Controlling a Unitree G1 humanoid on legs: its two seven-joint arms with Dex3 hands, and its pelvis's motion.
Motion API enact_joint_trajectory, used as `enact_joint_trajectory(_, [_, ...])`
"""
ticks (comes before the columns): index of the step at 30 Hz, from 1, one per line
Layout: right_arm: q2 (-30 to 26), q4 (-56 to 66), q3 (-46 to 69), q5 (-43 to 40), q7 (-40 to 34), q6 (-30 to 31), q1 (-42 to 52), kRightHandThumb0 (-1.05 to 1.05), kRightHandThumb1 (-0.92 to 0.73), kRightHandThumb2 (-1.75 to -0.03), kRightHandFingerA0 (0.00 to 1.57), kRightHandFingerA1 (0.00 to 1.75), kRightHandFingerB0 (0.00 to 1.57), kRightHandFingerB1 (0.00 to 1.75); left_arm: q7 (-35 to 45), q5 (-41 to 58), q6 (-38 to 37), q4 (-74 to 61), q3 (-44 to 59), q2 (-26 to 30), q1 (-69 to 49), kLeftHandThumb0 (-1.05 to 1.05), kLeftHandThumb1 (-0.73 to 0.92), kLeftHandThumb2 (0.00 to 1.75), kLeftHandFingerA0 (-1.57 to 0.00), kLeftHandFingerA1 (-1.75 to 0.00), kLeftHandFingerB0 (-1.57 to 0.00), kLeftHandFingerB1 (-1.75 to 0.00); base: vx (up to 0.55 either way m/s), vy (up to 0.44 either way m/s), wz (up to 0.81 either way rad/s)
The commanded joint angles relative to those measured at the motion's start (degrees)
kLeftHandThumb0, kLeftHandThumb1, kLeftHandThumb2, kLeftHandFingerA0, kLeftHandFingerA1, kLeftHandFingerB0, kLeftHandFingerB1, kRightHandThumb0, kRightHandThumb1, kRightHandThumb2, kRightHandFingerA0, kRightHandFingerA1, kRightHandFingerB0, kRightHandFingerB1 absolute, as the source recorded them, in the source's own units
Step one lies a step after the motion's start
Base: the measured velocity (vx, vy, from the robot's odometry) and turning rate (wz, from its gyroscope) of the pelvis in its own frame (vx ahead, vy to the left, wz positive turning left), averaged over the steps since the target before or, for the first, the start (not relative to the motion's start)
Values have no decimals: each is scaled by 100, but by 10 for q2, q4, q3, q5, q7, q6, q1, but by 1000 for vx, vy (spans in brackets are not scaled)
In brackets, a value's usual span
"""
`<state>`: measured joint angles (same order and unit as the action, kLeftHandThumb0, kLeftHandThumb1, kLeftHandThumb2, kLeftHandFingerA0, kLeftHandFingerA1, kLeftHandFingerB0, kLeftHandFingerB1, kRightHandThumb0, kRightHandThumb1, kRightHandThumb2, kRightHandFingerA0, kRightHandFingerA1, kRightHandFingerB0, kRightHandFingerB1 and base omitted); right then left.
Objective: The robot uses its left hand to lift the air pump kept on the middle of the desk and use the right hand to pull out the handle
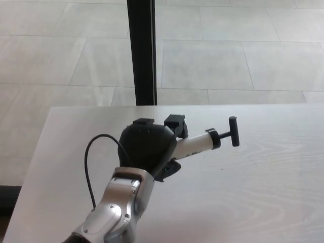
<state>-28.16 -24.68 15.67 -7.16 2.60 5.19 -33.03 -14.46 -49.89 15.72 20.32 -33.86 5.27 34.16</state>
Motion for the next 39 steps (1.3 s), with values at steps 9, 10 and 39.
enact_joint_trajectory(9, [13,121,-102,17,62,127,50,-64,-61,-96,57,72,33,52,-112,9,-159,23,34,45,55,-14,63,78,-86,-175,-63,-148,0,0,0])
enact_joint_trajectory(10, [14,125,-112,15,70,132,50,-62,-76,-63,57,69,36,38,-111,7,-158,21,33,45,53,-13,64,77,-86,-175,-63,-147,0,0,0])
enact_joint_trajectory(39, [55,151,-220,54,120,163,9,-48,-55,-58,82,133,43,39,-128,-13,-174,25,24,26,35,-18,65,82,-71,-170,-64,-150,0,0,0])
